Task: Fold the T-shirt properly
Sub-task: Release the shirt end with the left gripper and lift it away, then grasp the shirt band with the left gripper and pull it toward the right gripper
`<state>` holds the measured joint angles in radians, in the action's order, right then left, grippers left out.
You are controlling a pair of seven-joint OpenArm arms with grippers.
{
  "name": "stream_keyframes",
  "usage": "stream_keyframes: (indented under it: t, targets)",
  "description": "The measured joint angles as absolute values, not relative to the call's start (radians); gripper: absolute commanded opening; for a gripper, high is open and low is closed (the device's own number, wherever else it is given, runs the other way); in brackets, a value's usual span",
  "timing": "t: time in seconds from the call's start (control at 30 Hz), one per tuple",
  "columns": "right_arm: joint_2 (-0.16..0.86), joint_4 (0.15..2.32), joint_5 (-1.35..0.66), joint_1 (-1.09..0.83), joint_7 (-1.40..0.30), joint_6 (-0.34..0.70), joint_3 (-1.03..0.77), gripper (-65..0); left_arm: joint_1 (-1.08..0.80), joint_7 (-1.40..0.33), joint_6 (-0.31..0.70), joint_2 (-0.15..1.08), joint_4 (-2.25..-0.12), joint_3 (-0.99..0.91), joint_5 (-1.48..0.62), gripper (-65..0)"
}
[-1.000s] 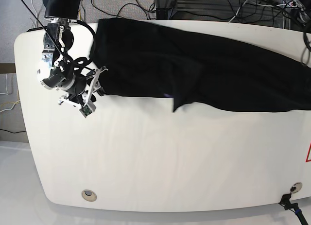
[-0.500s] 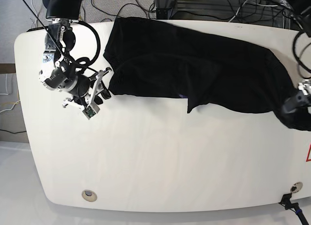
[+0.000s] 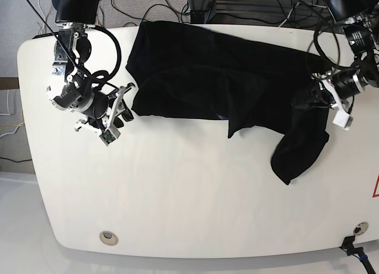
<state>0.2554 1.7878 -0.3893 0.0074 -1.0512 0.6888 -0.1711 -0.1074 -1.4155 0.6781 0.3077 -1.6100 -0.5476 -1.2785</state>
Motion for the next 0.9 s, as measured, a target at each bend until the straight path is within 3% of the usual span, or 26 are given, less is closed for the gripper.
stream_keyframes:
  t: [0.53,0.73,0.77,0.9]
  targets:
    - [0.257,1.785,-0.408,0.01,-1.032,0.693,-0.175,-47.7,-0.168,-1.413,0.694,0.238,-1.641,-0.503,-1.252,-65.0]
    - [0.258,1.779,-0.408,0.017,-1.033,0.693,-0.172,-47.6,-0.227,-1.361,0.694,0.244,-1.748,-0.398,-1.072,-65.0]
    - [0.26,1.778,-0.416,0.016,-1.032,0.693,-0.172,-47.5,-0.247,-1.309,0.689,0.253,-1.787,-0.358,-1.002,-62.6]
    - [0.234,1.772,-0.404,-0.028,-1.025,0.677,-0.165,-47.5,-0.233,-1.314,0.679,0.236,-1.74,-0.381,-0.993,-62.6]
